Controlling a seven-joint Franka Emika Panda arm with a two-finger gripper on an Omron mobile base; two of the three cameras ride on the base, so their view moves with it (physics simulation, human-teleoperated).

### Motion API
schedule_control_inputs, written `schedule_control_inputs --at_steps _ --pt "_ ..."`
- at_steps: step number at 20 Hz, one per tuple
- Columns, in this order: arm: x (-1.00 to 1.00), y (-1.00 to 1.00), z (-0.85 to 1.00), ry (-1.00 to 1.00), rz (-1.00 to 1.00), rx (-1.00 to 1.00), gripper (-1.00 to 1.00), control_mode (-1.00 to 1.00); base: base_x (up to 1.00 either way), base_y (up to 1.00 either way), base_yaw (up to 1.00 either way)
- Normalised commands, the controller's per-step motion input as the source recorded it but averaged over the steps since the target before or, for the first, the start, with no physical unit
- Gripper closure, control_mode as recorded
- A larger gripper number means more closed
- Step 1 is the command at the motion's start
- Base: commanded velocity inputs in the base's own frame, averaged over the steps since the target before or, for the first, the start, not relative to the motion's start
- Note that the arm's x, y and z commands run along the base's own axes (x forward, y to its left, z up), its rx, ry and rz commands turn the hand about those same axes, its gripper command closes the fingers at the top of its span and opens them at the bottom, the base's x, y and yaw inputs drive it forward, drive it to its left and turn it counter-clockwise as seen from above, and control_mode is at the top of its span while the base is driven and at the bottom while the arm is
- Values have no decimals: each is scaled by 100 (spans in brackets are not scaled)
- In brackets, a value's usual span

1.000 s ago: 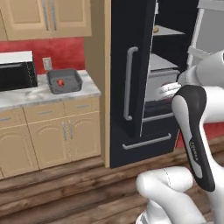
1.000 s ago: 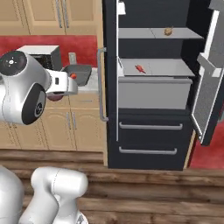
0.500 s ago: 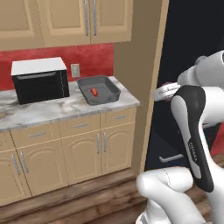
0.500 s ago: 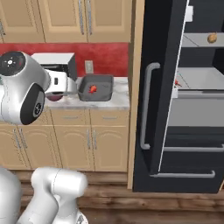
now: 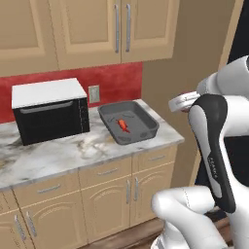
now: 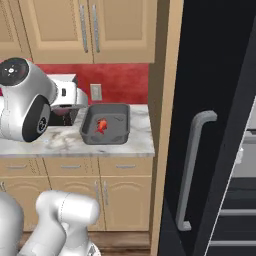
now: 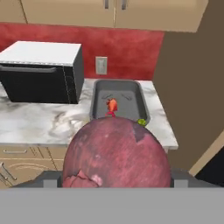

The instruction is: Place one onion and one fish in each tupperware on the nearby counter, to pack two identical lunches.

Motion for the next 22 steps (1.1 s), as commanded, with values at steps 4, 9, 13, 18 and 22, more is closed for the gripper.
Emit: schedule_control_inputs --at_steps 4,9,13,18,22 --pt "0 0 0 0 0 0 100 100 92 22 -12" --pt "4 0 -19 0 -1 -1 100 -100 37 2 -8" --pt "5 0 -100 2 0 -2 100 -100 0 0 0" --pt "44 0 -95 11 0 -2 100 -100 0 0 0" --pt "88 0 -68 21 0 0 100 -100 0 0 0"
